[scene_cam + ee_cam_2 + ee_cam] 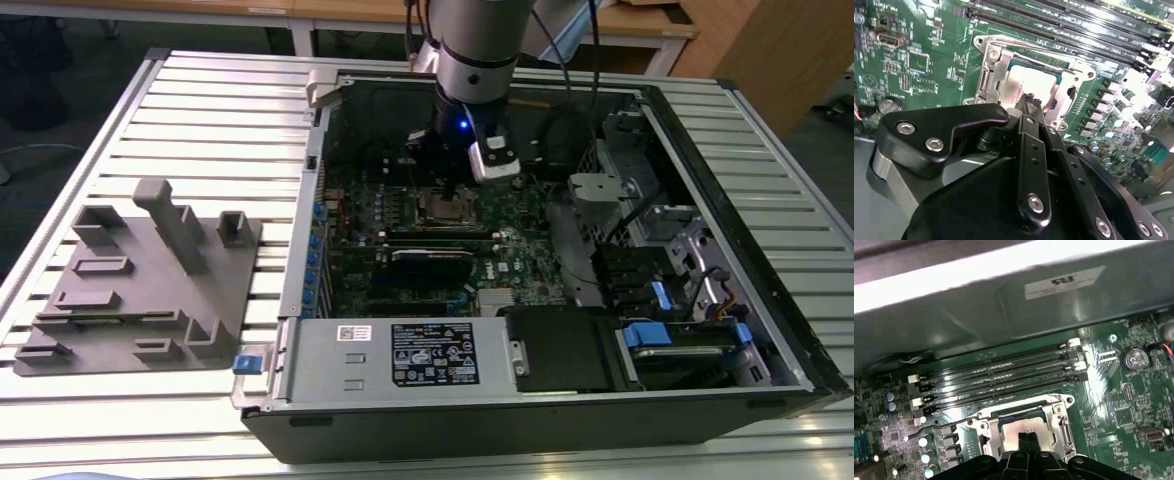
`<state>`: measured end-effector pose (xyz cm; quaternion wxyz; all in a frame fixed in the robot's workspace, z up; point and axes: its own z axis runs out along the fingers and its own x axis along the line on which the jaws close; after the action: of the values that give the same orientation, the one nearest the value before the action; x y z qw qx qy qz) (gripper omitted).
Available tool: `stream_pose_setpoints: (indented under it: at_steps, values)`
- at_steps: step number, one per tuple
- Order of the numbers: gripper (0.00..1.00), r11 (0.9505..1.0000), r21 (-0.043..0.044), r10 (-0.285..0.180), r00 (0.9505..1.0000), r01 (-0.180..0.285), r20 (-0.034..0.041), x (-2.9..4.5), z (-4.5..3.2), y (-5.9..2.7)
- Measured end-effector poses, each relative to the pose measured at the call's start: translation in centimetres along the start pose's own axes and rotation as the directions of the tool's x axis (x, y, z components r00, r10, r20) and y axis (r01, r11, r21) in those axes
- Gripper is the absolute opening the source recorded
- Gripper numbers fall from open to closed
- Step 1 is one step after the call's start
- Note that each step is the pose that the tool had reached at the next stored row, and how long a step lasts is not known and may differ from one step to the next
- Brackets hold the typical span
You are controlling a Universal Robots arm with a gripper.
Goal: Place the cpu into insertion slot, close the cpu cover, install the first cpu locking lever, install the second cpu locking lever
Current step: 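Close the cpu cover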
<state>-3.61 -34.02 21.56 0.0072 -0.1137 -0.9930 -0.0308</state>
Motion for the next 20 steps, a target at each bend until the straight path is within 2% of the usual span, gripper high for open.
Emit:
stream_pose_setpoints:
  at_steps: [7, 14, 20]
  values:
    - [0.11, 0.9968, -0.0068, -0.079, 0.9968, 0.079, -0.0047, 0.0, 0.01, 0.0]
    - [0.11, 0.9921, -0.0131, -0.124, 0.9922, 0.125, 0.0067, 0.03, 0.09, -0.05]
    - [0.11, 0.992, -0.0122, -0.126, 0.992, 0.126, 0.0076, 0.2, 0.12, -0.37]
